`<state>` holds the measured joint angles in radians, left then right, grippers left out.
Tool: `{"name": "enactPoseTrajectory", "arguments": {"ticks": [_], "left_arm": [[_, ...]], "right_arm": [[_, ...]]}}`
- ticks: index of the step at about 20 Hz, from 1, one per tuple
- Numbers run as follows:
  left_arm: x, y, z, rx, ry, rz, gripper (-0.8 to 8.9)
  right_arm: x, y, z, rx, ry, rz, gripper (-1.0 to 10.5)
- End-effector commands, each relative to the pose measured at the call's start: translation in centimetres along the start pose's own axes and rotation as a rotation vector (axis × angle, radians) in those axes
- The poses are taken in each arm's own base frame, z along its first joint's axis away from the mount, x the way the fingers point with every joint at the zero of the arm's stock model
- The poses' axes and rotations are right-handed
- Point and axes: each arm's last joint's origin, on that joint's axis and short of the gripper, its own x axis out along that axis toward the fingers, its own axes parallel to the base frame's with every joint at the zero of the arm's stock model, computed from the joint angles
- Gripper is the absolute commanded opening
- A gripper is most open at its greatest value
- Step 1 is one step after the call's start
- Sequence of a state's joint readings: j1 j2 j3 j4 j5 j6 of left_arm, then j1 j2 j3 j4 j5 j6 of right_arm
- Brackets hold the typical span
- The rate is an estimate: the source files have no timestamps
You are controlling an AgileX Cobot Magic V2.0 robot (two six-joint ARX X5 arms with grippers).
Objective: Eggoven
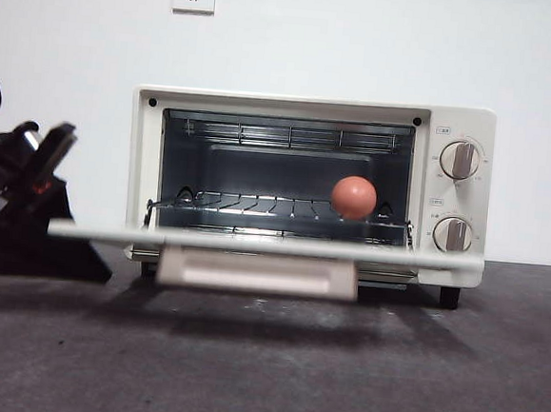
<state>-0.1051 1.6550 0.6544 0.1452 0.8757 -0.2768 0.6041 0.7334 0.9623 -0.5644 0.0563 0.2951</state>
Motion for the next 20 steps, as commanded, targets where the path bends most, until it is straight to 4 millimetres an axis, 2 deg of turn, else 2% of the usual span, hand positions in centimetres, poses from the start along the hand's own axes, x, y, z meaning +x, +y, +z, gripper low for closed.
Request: {"name": "enactPoseTrajectory", "arguments": {"ticks": [1, 5, 11, 17, 20], "left_arm": [[-0.2, -0.1, 1.1, -0.015, -0.044, -0.08, 0.06], [-1.1, -0.3, 2.7, -0.021, -0.154, -0.131, 0.06], [-1.9, -1.6, 4.9, 0.031, -0.328, -0.198, 0.06], [-2.4, -2.4, 5.2, 0.045, -0.343, -0.218, 0.06], [-2.9, -3.6, 5.3, 0.064, -0.348, -0.226, 0.06]], "right_arm": [[-0.2, 0.2, 0.3, -0.009, -0.011, 0.007, 3.1], [-0.2, 0.1, 0.2, -0.01, 0.002, -0.009, 3.1], [-0.2, 0.1, 0.2, -0.011, 0.005, -0.016, 3.1], [-0.2, 0.1, 0.2, -0.01, 0.005, -0.017, 3.1], [-0.2, 0.1, 0.1, -0.011, 0.009, -0.018, 3.1]]}}
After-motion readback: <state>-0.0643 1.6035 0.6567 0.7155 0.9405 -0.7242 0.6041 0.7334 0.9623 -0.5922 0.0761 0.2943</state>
